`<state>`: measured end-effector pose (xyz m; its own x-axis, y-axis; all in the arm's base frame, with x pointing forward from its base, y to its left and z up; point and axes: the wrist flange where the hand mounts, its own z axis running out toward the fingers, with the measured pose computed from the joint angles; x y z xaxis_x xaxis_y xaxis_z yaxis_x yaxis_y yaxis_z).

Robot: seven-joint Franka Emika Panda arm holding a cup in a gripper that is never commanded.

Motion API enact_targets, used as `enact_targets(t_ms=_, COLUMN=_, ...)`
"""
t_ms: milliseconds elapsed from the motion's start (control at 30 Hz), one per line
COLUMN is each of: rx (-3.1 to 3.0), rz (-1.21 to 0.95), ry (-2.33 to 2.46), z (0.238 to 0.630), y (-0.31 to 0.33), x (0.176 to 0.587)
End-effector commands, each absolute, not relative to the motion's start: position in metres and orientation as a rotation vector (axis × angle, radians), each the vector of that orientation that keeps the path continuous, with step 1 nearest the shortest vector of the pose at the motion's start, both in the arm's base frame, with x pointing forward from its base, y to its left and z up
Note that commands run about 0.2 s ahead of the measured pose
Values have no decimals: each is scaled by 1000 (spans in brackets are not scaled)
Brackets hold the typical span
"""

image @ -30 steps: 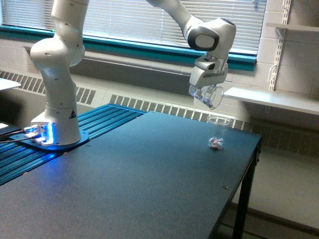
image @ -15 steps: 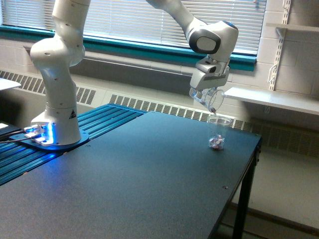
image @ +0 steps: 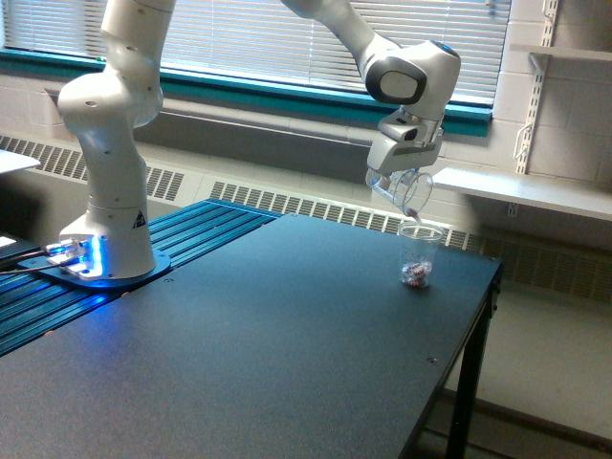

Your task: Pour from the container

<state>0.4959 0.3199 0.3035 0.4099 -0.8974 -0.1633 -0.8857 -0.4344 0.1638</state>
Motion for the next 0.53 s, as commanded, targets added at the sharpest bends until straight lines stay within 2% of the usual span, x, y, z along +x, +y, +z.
enact_targets(t_ms=33, rx=2591, rz=-366, ry=-1651, z=306, y=321, x=499)
enact_targets(t_ms=533, rx=2594, rz=-353, ry=-1666, z=306, y=322, x=498)
